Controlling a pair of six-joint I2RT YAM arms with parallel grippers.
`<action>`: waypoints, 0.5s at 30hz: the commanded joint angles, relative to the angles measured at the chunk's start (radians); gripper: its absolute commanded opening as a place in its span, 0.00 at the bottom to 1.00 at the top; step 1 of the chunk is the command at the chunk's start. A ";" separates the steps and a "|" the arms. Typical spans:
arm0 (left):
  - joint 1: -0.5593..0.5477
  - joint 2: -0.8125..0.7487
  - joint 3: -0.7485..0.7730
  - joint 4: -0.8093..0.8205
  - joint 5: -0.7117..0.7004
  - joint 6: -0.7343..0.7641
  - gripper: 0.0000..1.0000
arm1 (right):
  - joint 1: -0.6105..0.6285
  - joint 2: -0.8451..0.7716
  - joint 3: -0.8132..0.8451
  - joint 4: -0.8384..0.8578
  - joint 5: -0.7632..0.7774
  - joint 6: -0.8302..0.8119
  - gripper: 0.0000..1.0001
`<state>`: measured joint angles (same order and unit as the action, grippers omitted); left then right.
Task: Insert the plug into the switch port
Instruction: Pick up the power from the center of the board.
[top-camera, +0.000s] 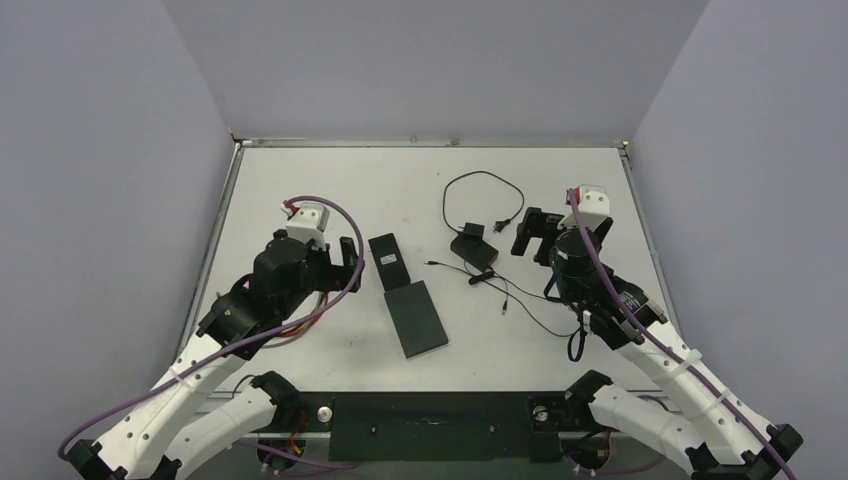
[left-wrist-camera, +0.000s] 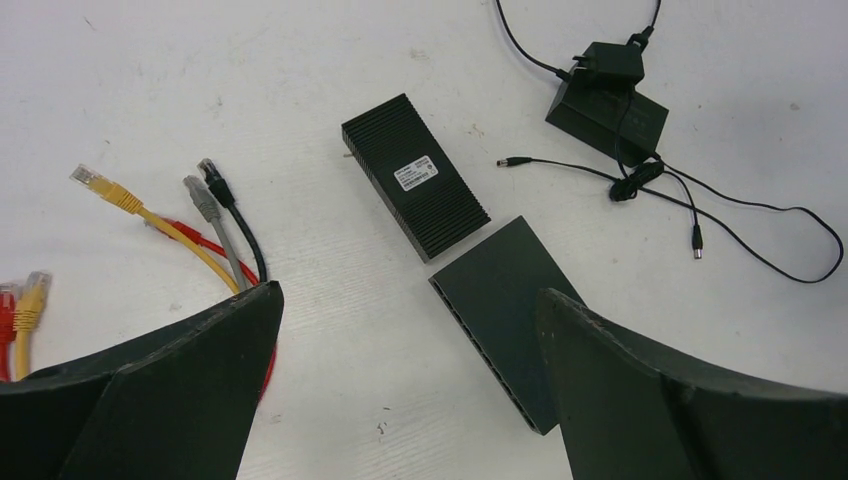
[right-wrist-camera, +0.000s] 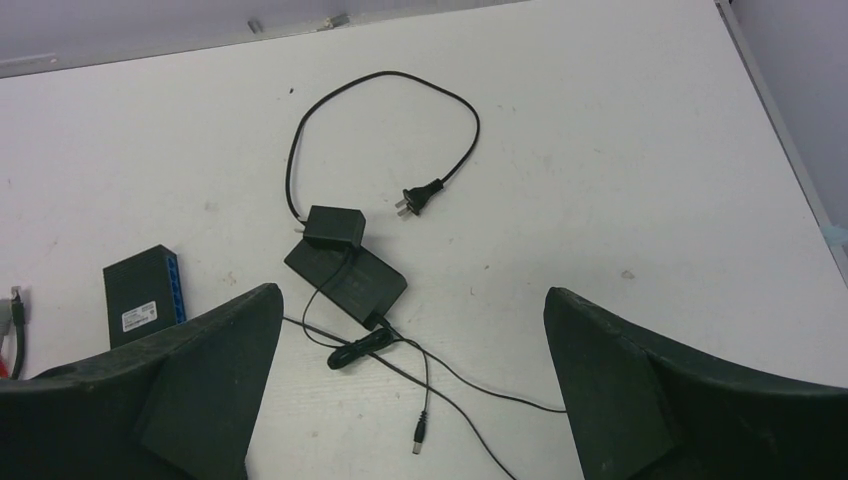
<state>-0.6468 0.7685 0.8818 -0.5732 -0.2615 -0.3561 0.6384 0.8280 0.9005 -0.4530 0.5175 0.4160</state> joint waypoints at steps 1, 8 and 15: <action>0.032 -0.024 -0.006 0.034 0.013 0.007 0.98 | 0.006 -0.010 0.057 -0.009 -0.044 -0.048 0.99; 0.072 -0.017 -0.009 0.036 0.067 -0.002 0.98 | 0.007 0.040 0.115 -0.076 -0.071 -0.070 0.98; 0.086 0.021 0.004 0.014 0.085 -0.011 0.99 | 0.005 0.175 0.145 -0.128 -0.060 -0.082 0.92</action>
<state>-0.5674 0.7773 0.8692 -0.5735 -0.2039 -0.3592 0.6384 0.9287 1.0027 -0.5358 0.4629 0.3561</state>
